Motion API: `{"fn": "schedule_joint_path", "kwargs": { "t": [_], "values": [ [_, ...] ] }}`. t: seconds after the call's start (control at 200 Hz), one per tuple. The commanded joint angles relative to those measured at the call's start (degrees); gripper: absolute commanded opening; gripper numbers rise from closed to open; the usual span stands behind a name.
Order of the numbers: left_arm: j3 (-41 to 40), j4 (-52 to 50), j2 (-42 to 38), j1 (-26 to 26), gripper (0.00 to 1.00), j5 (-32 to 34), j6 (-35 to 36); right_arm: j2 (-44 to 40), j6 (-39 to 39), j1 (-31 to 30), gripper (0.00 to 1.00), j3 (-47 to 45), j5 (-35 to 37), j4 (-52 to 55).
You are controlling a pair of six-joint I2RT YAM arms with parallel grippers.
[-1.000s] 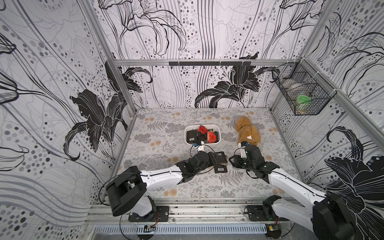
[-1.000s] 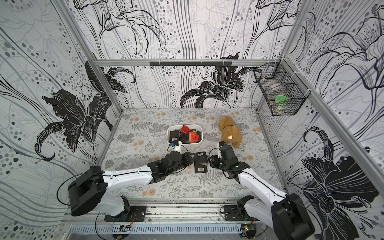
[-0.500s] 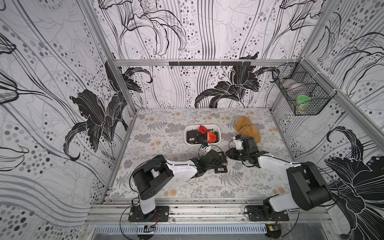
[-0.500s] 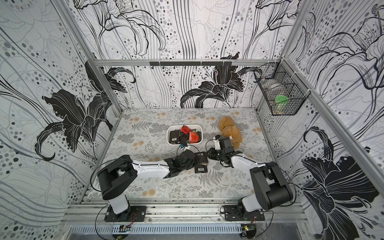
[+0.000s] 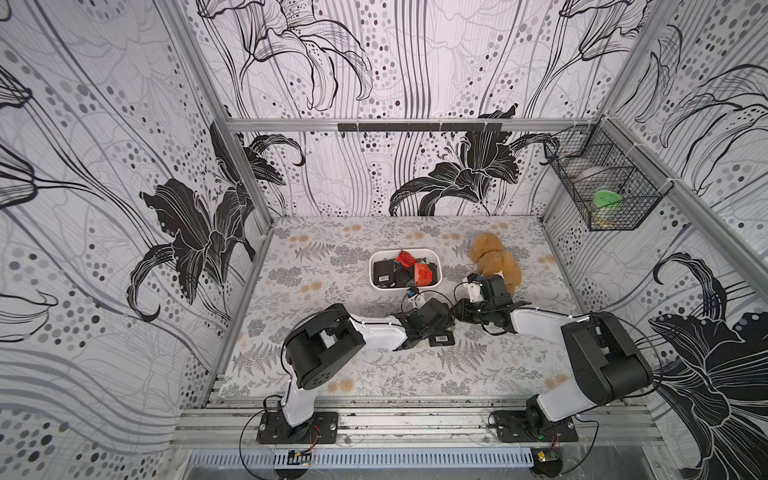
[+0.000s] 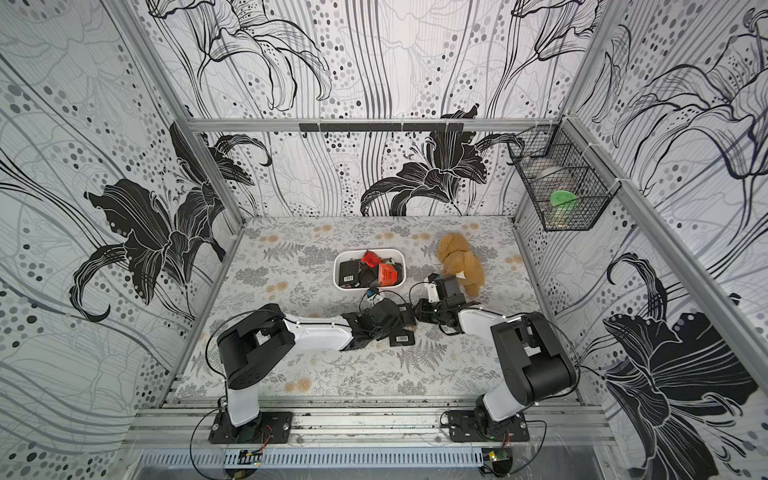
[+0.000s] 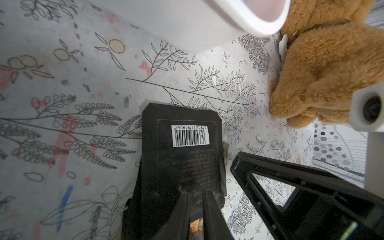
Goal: Put the tea bags into the storage box
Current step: Pick up the tea bag from the center of the board.
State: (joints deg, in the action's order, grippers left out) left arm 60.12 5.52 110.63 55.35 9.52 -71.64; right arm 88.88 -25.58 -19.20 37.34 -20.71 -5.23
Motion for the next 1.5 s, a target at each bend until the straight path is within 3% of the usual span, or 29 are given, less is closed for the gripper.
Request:
{"fn": "schedule_joint_path", "kwargs": {
  "t": [0.0, 0.431, 0.771, 1.131, 1.292, 1.492],
  "values": [
    [1.9, -2.5, 2.1, -0.2, 0.16, 1.8, -0.7, 1.1, 1.3, 0.0, 0.25, 0.4, -1.1, -1.0],
    [2.1, -4.7, 2.6, 0.1, 0.12, 4.9, -0.1, 3.0, 1.5, -0.2, 0.26, 0.7, -4.3, -3.1],
    [3.1, -6.1, 4.3, 0.0, 0.1, 3.7, 0.3, 3.8, 1.7, -0.3, 0.27, 0.8, -5.6, -3.3],
    [3.2, -6.4, 4.3, 0.0, 0.08, 3.3, 1.1, 5.1, 1.5, -1.7, 0.27, 0.0, -11.9, -5.8],
    [1.8, -5.4, 3.0, 0.0, 0.08, 2.6, 0.6, 6.2, 1.8, -2.6, 0.24, 0.6, -12.4, -5.6],
    [0.1, -5.5, 0.4, 0.0, 0.07, 2.0, 1.2, 6.2, 2.5, -3.4, 0.11, 0.6, -11.5, -5.0]
  ]
}}
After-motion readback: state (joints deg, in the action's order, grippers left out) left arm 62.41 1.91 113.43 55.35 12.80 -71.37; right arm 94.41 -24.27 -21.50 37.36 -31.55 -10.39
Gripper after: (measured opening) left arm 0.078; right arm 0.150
